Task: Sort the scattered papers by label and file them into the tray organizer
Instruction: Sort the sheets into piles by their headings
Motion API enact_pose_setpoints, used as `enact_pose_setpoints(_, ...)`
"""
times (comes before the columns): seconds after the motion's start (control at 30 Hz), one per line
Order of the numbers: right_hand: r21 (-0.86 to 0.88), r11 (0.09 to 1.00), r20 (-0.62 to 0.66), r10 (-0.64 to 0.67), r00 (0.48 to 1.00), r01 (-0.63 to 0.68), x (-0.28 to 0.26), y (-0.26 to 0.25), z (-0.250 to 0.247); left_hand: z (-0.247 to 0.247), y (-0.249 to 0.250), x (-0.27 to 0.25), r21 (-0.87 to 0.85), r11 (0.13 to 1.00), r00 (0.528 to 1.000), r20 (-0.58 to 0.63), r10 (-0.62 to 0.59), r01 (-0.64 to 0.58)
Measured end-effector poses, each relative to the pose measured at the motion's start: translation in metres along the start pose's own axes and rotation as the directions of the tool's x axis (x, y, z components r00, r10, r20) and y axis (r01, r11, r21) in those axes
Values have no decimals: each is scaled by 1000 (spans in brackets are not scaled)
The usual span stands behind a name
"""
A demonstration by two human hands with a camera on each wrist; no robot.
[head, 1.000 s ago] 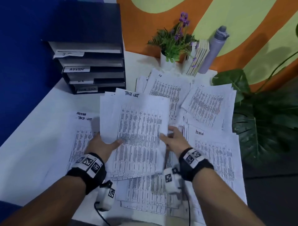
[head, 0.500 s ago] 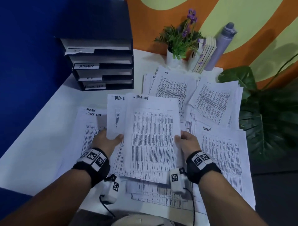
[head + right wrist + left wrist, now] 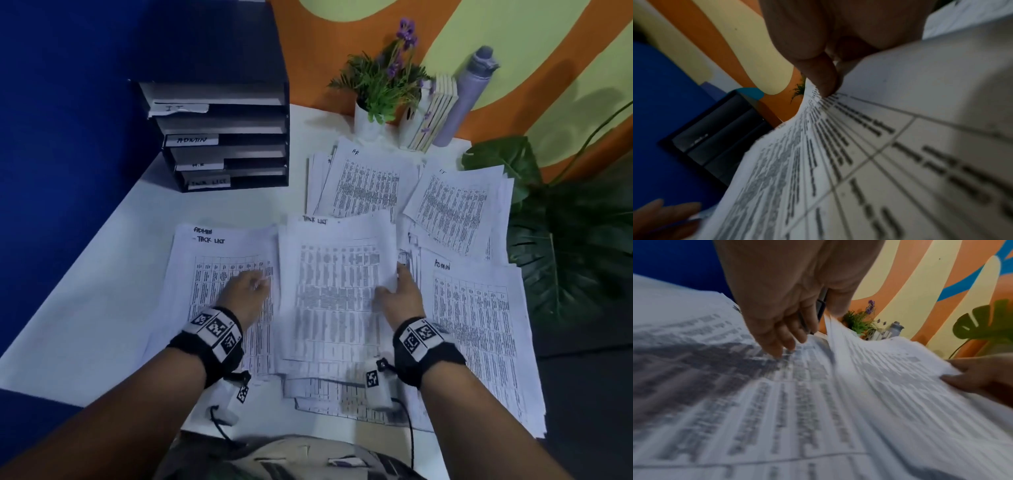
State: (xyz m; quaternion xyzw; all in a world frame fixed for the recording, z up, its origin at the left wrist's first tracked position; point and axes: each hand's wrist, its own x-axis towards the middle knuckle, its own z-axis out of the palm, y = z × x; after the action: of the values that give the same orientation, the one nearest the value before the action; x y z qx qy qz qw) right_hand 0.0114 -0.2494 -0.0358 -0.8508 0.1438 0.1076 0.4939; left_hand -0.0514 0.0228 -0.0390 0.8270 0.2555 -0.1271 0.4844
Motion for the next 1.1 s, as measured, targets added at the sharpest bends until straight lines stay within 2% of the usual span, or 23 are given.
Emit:
enact_pose_setpoints(0.07, -131, 991, -54, -15, 998, 8, 0, 7, -3, -13, -16, 7, 198, 980, 991, -135, 5, 22)
enact_pose_setpoints(0.13, -259, 966, -68, -8, 998, -10, -3, 12, -5, -27, -34, 9, 382, 917, 975, -219, -25, 110)
enact_pose_setpoints(0.23, -532, 846, -145, -48, 988, -37, -15, 11, 1, -47, -59, 6, 481, 835, 950, -274, -147, 268)
enact_pose_setpoints(0.3, -596, 803, -146, -112, 983, 3, -23, 3, 13, -55, -76, 6, 495, 817, 947, -262, -184, 295)
enact_pose_setpoints(0.37, -548, 829, -37, -160, 986, 114, -30, -4, 30, -61, -89, 2, 516, 814, 959, -227, -172, 268)
enact_pose_setpoints(0.43, -391, 902, 125, -145, 981, 184, -37, -12, 48, -64, -96, -3, 550, 805, 971, -200, -132, 223)
enact_pose_setpoints(0.53, -300, 929, 377, -95, 922, 218, -56, -22, 76, -65, -100, -11, 605, 778, 984, -147, -100, 170)
enact_pose_setpoints(0.6, -270, 947, 440, -38, 897, 172, -65, -26, 92, -65, -102, -14, 656, 741, 989, -106, -99, 144)
enact_pose_setpoints(0.7, -280, 951, 447, 9, 894, 130, -71, -24, 109, -64, -105, -17, 703, 703, 994, -47, -101, 105)
enact_pose_setpoints(0.83, -310, 942, 414, 17, 910, 124, -76, -26, 116, -56, -100, -26, 676, 735, 997, 9, -83, 55)
enact_pose_setpoints(0.97, -347, 925, 332, -36, 943, 157, -70, -27, 108, -58, -95, -27, 591, 800, 995, -68, -75, 101)
enact_pose_setpoints(1.1, -271, 959, 186, -27, 982, 78, -56, -23, 76, -57, -101, -24, 623, 768, 989, -98, -112, 149)
